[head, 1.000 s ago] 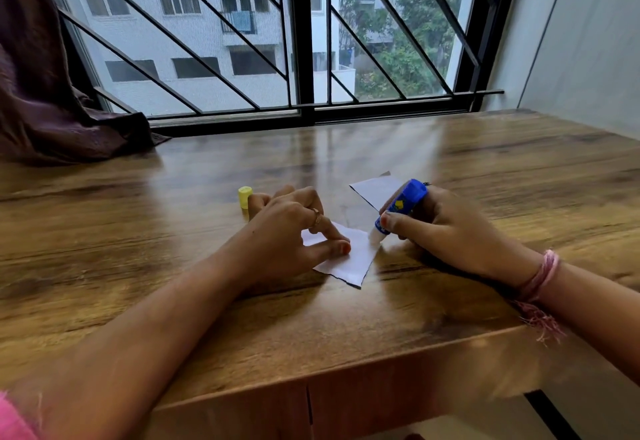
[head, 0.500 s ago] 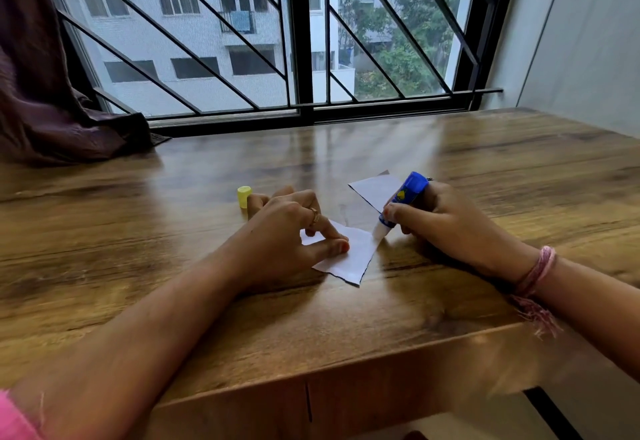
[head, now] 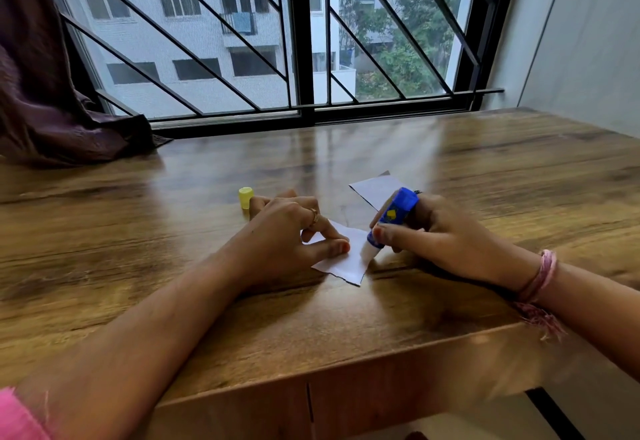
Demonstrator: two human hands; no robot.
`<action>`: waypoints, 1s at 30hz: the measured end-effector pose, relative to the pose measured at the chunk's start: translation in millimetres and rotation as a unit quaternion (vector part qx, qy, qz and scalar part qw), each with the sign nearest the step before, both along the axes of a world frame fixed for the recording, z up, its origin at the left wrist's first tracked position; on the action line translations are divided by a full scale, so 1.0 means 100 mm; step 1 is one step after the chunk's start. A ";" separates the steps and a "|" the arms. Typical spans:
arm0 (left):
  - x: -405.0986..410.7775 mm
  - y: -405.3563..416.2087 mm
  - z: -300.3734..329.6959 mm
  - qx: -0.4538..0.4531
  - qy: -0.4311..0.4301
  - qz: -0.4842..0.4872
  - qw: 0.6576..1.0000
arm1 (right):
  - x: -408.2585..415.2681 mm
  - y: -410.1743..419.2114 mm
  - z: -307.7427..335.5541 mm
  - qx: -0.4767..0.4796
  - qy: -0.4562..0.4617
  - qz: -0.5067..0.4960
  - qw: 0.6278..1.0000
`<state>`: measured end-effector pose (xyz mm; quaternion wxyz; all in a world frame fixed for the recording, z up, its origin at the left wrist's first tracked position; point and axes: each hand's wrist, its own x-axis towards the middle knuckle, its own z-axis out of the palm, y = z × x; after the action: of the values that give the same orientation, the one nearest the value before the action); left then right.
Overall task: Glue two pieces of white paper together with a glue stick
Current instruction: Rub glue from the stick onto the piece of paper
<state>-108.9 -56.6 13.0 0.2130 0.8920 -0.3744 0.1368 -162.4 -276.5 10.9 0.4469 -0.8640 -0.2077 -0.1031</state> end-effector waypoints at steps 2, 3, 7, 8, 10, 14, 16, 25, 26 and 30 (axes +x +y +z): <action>-0.01 0.00 0.00 -0.001 -0.003 0.002 1.000 | 0.02 -0.01 0.01 0.019 0.003 -0.016 1.000; -0.01 0.00 -0.01 0.000 -0.005 0.003 1.000 | 0.02 -0.01 0.02 0.025 0.003 -0.021 0.999; -0.02 -0.01 -0.01 -0.004 -0.008 -0.001 1.000 | -0.06 0.04 0.03 -0.007 -0.011 0.010 1.000; -0.02 -0.01 -0.01 -0.007 -0.005 -0.003 1.000 | -0.08 0.05 0.03 -0.017 -0.014 0.017 1.000; -0.02 -0.01 0.00 -0.011 0.003 -0.009 1.000 | -0.09 0.05 0.03 -0.024 -0.016 0.014 0.999; -0.03 -0.01 0.02 -0.005 0.013 -0.011 1.000 | -0.06 0.03 0.03 -0.024 -0.023 -0.001 0.999; -0.03 -0.01 0.03 -0.004 0.008 -0.011 1.000 | -0.09 0.04 0.04 -0.032 -0.028 0.013 0.999; -0.01 0.00 0.01 -0.006 0.023 -0.011 1.000 | -0.08 0.03 0.02 -0.056 -0.041 0.018 0.997; -0.01 0.00 0.00 -0.005 0.023 -0.011 1.000 | -0.09 0.04 0.03 -0.062 -0.044 0.031 0.997; 0.00 0.00 0.00 -0.005 0.021 -0.010 1.000 | -0.12 0.06 0.05 -0.092 -0.062 0.065 0.992</action>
<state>-108.8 -56.7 13.0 0.2270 0.8898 -0.3780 0.1177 -174.8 -270.1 15.7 0.3578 -0.8779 -0.2993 -0.1083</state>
